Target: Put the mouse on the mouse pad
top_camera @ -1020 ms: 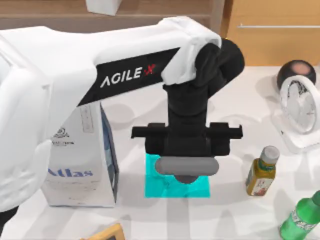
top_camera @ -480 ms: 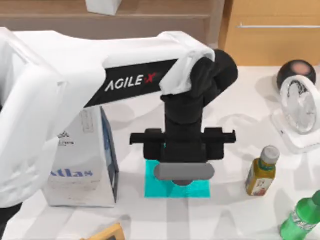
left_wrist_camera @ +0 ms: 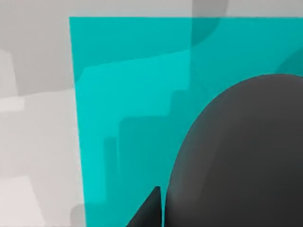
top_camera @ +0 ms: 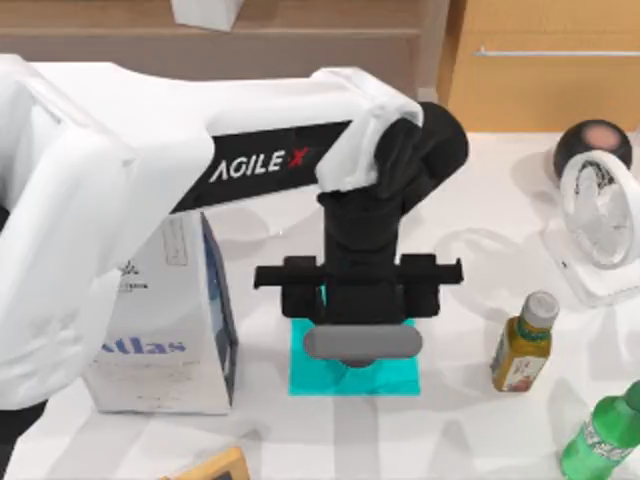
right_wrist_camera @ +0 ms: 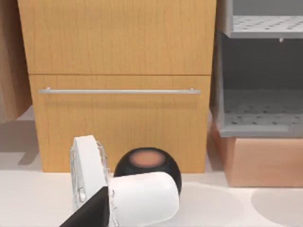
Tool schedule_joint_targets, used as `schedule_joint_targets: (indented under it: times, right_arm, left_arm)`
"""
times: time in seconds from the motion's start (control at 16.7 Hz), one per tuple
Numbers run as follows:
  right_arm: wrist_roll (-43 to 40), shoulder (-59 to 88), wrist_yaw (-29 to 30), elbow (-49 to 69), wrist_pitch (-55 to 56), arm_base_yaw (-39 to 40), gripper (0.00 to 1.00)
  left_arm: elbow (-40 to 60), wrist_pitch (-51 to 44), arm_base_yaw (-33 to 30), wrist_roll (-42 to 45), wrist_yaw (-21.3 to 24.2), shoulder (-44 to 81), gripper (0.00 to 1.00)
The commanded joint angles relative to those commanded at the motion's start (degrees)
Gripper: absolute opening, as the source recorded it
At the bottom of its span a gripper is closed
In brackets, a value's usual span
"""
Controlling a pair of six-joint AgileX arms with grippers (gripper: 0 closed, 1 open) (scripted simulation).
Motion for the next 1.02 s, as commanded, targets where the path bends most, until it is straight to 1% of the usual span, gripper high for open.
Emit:
schedule_joint_targets:
  times: [0.66, 0.72, 1.02]
  right_arm:
    - [0.0, 0.0, 0.0, 0.0, 0.0, 0.0, 1.0]
    - [0.0, 0.0, 0.0, 0.0, 0.0, 0.0, 1.0]
    - [0.0, 0.0, 0.0, 0.0, 0.0, 0.0, 1.0]
  left_arm:
    - [0.0, 0.0, 0.0, 0.0, 0.0, 0.0, 0.98]
    - [0.0, 0.0, 0.0, 0.0, 0.0, 0.0, 1.0]
    - [0.0, 0.0, 0.0, 0.0, 0.0, 0.0, 1.0]
